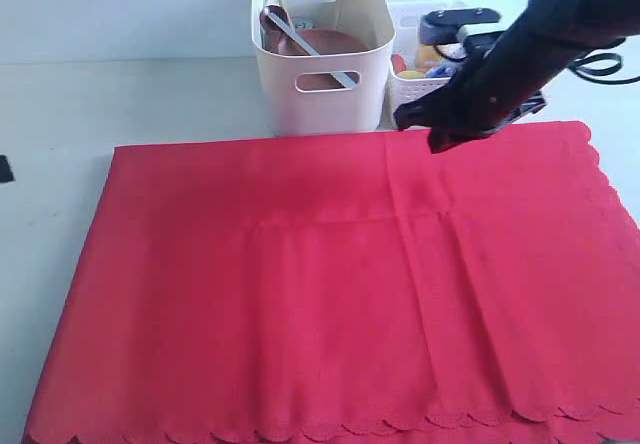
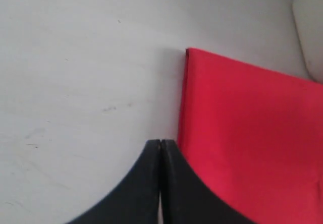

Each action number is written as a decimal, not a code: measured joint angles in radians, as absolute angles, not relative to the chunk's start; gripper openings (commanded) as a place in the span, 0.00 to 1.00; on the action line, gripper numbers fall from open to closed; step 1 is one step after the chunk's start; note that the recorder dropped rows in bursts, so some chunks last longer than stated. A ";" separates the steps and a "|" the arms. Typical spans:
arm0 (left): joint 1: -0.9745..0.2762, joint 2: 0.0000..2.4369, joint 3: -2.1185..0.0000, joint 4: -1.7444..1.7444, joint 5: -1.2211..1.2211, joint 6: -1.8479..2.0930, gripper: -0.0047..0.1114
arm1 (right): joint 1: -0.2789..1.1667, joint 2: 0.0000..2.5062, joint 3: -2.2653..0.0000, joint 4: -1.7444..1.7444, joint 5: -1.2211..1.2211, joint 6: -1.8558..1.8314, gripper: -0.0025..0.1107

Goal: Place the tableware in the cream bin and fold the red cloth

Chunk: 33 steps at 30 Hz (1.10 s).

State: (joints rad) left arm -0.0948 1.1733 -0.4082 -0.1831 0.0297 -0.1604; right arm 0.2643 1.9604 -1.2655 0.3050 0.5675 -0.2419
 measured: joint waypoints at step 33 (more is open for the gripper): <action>-0.245 1.852 -0.733 -0.190 0.070 -0.102 0.04 | 0.394 1.992 -1.265 0.113 0.736 -0.132 0.02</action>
